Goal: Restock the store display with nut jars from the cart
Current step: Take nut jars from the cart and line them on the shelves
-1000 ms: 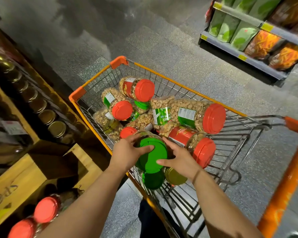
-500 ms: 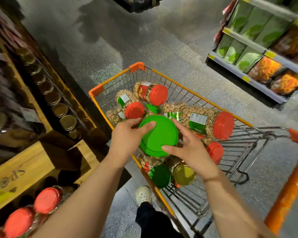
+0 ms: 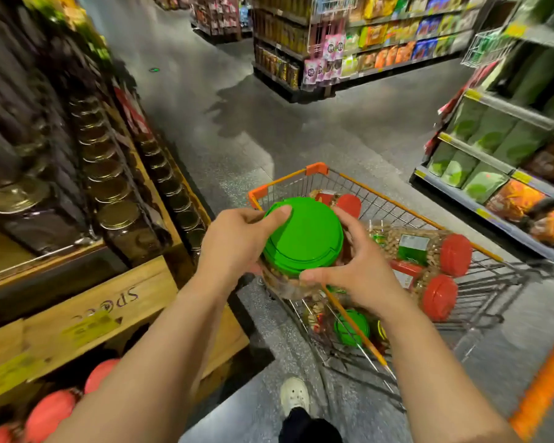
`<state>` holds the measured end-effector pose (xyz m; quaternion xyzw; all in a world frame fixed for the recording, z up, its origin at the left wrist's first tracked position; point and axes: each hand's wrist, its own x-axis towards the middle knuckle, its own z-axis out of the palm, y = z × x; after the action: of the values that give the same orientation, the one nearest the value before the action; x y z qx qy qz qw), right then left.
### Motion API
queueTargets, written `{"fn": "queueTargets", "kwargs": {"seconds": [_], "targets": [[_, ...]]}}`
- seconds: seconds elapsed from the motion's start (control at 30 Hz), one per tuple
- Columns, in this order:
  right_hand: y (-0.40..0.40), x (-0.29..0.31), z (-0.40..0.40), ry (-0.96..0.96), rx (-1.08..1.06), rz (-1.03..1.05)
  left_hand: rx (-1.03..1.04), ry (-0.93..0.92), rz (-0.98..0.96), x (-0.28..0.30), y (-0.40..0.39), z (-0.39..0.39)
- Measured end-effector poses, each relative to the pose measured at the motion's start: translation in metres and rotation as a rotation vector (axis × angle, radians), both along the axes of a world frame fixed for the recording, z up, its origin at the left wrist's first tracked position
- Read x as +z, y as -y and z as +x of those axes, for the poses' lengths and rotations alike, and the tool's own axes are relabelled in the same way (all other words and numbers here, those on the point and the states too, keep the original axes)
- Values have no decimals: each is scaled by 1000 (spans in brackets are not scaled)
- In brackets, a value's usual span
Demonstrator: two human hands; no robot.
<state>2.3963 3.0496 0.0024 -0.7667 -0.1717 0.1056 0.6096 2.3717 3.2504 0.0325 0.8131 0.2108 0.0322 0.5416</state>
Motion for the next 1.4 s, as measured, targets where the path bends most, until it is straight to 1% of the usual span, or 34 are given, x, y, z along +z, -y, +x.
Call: {"fn": "queueTargets", "kwargs": {"seconds": [0.17,0.27,0.4,0.47,0.6,0.67,0.9,1.13,1.4], "targets": [[-67,19,-74,19,37,84,-21,61,91,28,-72,-100],[-111,30,-120,30,99,80,14,83,81,37,-113,-166],[-166,37,-182,4,224,119,130,107,76,43,-161,-250],[-188,39,-207,-25,257,135,178,114,41,47,-179,-284],[-227,47,-246,-73,354,168,296,125,5,57,-207,-342],[-244,56,-262,-63,436,180,369,144,-17,59,-218,-367],[-289,71,-278,-41,680,139,641,214,-41,63,-229,-421],[-308,81,-285,-66,827,140,766,248,-58,73,-225,-444],[-317,87,-291,-120,915,146,913,251,-67,73,-208,-464]]}}
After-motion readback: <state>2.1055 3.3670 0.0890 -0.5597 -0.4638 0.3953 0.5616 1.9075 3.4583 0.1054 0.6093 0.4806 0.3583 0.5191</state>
